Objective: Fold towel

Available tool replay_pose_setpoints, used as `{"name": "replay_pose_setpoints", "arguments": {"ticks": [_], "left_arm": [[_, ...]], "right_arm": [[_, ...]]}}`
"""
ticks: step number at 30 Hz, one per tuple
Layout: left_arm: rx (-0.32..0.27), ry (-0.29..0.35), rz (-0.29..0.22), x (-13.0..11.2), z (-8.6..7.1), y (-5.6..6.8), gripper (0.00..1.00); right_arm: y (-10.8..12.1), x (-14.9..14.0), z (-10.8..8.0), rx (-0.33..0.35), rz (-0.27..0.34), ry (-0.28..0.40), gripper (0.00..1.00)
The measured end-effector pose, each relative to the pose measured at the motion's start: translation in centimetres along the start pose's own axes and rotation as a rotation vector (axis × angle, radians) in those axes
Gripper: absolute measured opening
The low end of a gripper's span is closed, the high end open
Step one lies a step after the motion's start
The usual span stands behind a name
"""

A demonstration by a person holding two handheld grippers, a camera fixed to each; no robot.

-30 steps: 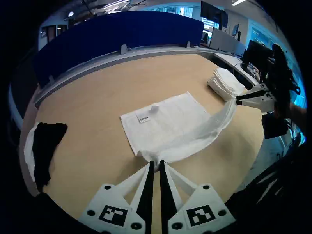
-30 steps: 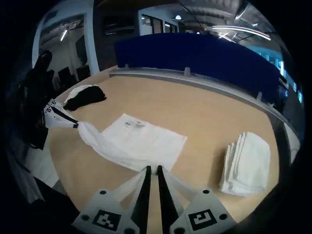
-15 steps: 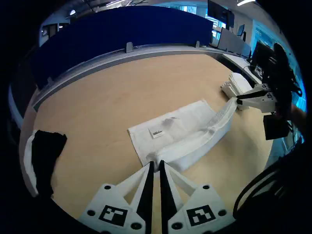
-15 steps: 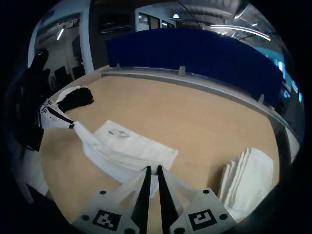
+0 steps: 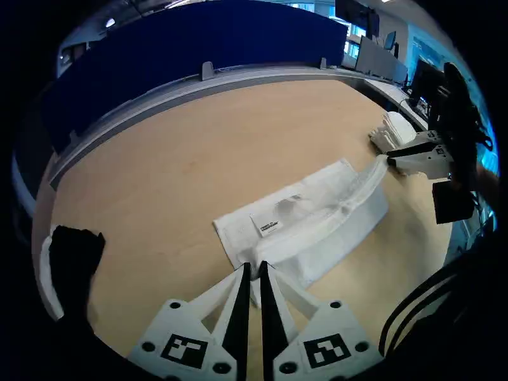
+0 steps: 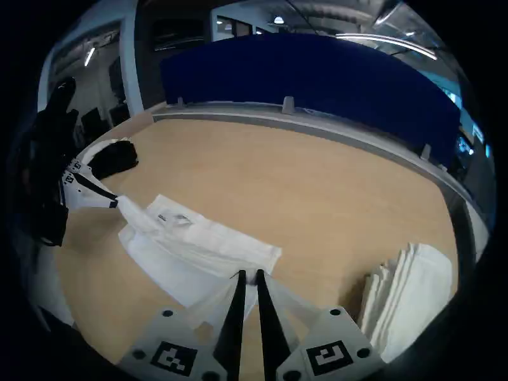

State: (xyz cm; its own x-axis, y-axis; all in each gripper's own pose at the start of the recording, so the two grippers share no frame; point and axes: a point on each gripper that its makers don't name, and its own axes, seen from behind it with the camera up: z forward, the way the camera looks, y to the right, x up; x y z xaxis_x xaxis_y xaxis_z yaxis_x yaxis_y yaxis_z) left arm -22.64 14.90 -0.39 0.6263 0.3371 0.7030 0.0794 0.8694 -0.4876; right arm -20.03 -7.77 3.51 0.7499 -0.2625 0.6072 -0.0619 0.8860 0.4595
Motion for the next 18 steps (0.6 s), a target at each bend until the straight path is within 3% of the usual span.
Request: {"name": "replay_pose_setpoints", "arguments": {"ticks": [12, 18], "left_arm": [[0.018, -0.018, 0.039, 0.1, 2.1, -0.7, 0.11], [0.050, -0.026, 0.061, 0.1, 3.8, -1.6, 0.20]], "right_arm": [[0.7, -0.8, 1.7, -0.016, 0.018, -0.025, 0.13], [1.0, -1.6, 2.7, -0.030, 0.025, -0.046, 0.13]]}}
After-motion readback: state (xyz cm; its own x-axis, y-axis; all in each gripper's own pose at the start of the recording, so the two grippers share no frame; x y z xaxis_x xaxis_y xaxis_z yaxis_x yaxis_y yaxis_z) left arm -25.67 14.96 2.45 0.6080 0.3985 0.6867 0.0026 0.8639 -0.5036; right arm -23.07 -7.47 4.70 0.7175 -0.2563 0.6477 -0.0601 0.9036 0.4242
